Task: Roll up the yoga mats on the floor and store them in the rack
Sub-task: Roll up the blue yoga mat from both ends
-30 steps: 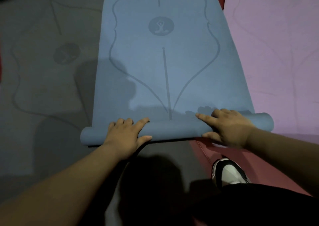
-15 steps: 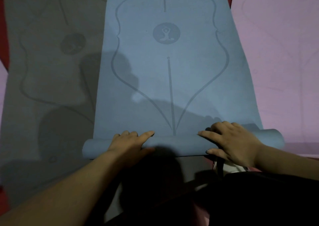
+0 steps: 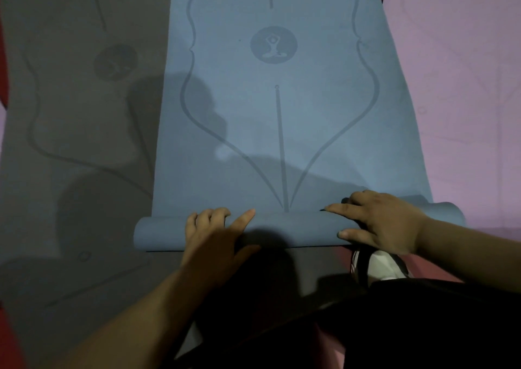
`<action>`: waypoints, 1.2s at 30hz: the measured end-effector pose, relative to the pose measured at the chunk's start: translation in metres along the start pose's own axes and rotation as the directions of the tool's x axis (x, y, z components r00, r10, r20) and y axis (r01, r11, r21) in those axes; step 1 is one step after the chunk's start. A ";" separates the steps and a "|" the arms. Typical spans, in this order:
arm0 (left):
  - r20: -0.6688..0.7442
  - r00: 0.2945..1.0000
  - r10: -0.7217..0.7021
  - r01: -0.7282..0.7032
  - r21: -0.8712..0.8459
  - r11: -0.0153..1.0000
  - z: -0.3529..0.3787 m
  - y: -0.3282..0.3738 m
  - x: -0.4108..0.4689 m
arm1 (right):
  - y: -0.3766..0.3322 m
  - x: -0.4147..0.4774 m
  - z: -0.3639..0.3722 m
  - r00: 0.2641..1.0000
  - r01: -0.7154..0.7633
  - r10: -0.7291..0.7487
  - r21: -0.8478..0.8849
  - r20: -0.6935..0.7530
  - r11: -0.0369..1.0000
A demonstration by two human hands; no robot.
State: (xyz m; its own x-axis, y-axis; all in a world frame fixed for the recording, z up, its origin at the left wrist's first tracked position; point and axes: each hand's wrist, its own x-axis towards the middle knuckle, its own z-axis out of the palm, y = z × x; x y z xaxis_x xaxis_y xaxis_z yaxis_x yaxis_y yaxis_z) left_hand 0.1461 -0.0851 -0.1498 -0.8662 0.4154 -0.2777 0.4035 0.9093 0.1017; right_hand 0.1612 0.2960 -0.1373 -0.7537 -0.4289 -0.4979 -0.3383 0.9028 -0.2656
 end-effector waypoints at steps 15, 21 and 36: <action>0.323 0.946 -0.035 0.052 -0.045 0.998 -0.028 -0.011 0.052 | -0.009 0.004 -0.001 0.989 -0.101 0.092 -0.069 -0.114 0.993; -0.132 0.990 -0.057 0.041 -0.121 0.992 -0.013 0.007 0.030 | 0.003 0.019 -0.017 0.996 -0.093 0.092 0.070 0.015 0.993; 0.231 0.973 0.013 -0.011 -0.008 1.000 -0.036 -0.007 0.065 | -0.030 0.009 0.009 0.928 -0.206 0.131 -0.189 -0.347 0.960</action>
State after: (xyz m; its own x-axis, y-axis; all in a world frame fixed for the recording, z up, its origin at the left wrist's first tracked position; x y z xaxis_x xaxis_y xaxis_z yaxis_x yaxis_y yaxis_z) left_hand 0.0761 -0.0631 -0.1341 -0.7697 0.4101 -0.4894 0.4109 0.9048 0.1119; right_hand 0.1695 0.2643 -0.1413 -0.9399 -0.2689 -0.2102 -0.2758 0.9612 0.0037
